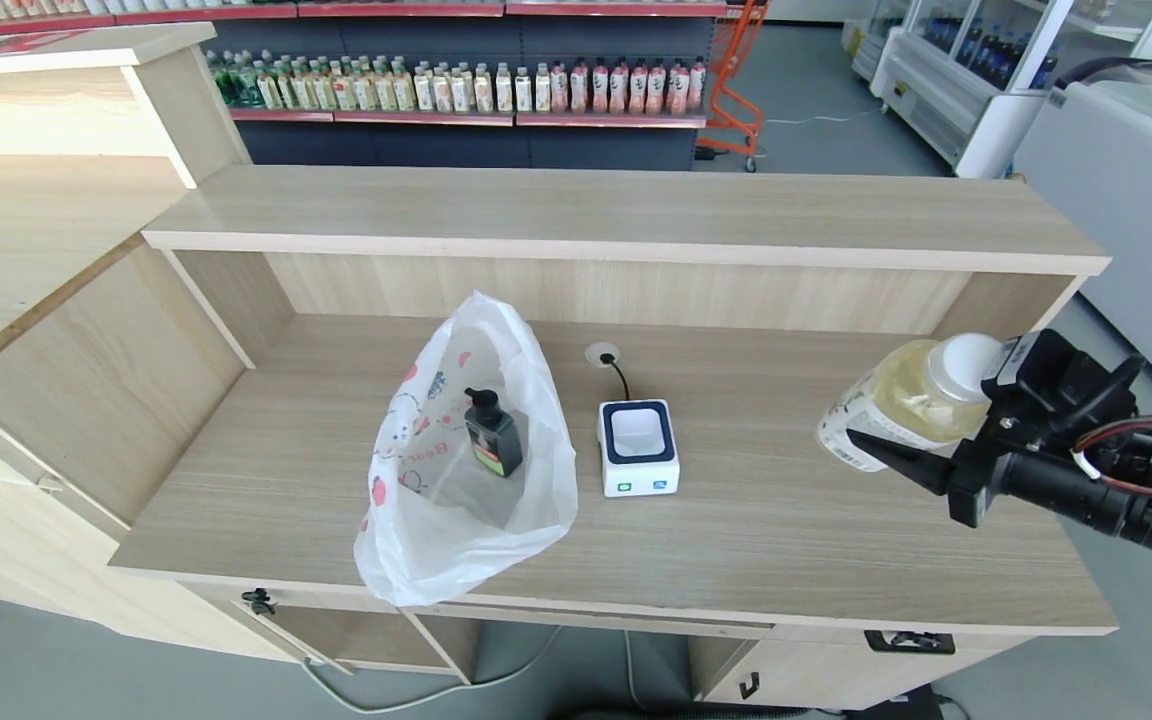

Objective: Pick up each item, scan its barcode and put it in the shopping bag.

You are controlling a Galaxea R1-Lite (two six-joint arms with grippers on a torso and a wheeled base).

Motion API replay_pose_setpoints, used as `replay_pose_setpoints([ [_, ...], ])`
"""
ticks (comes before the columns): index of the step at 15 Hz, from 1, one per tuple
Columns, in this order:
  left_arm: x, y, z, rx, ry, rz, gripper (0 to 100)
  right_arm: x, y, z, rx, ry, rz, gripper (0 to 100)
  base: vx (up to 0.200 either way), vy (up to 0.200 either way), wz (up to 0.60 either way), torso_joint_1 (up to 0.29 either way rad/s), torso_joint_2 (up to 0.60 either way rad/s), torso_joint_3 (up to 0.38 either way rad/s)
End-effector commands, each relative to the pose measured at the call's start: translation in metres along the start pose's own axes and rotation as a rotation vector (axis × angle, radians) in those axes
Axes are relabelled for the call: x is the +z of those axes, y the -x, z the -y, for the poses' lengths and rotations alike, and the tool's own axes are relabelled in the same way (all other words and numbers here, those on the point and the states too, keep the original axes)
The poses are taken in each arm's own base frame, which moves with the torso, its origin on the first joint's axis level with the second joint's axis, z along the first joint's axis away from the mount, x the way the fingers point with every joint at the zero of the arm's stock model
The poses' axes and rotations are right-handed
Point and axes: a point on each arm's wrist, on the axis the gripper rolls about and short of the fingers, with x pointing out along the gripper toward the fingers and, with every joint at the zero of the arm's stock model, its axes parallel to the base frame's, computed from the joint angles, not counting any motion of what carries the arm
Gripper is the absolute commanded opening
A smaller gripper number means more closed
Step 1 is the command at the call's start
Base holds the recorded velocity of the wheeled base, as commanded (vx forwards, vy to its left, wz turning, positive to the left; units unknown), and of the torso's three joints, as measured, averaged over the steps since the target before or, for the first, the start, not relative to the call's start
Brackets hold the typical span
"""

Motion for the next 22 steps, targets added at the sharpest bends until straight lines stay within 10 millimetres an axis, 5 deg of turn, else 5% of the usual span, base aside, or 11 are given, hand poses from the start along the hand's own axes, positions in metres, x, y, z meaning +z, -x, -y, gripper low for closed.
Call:
replay_pose_setpoints([
  [1, 0.0, 0.0, 0.0, 0.002, 0.0, 0.0, 100, -0.005, -0.004, -0.001, 0.015, -0.01, -0.011, 0, 0.0, 0.0, 0.0, 0.0, 0.0, 0.0],
  [12, 0.0, 0.0, 0.0, 0.0, 0.007, 0.0, 100, -0.013, -0.015, -0.003, 0.113, -0.066, 0.025, 0, 0.109, 0.0, 0.0, 0.001, 0.0, 0.002],
  [22, 0.0, 0.0, 0.0, 0.002, 0.007, 0.0, 100, -0.059, -0.054, -0.021, 0.284, 0.008, 0.082, 0, 0.0, 0.0, 0.0, 0.0, 0.0, 0.0],
])
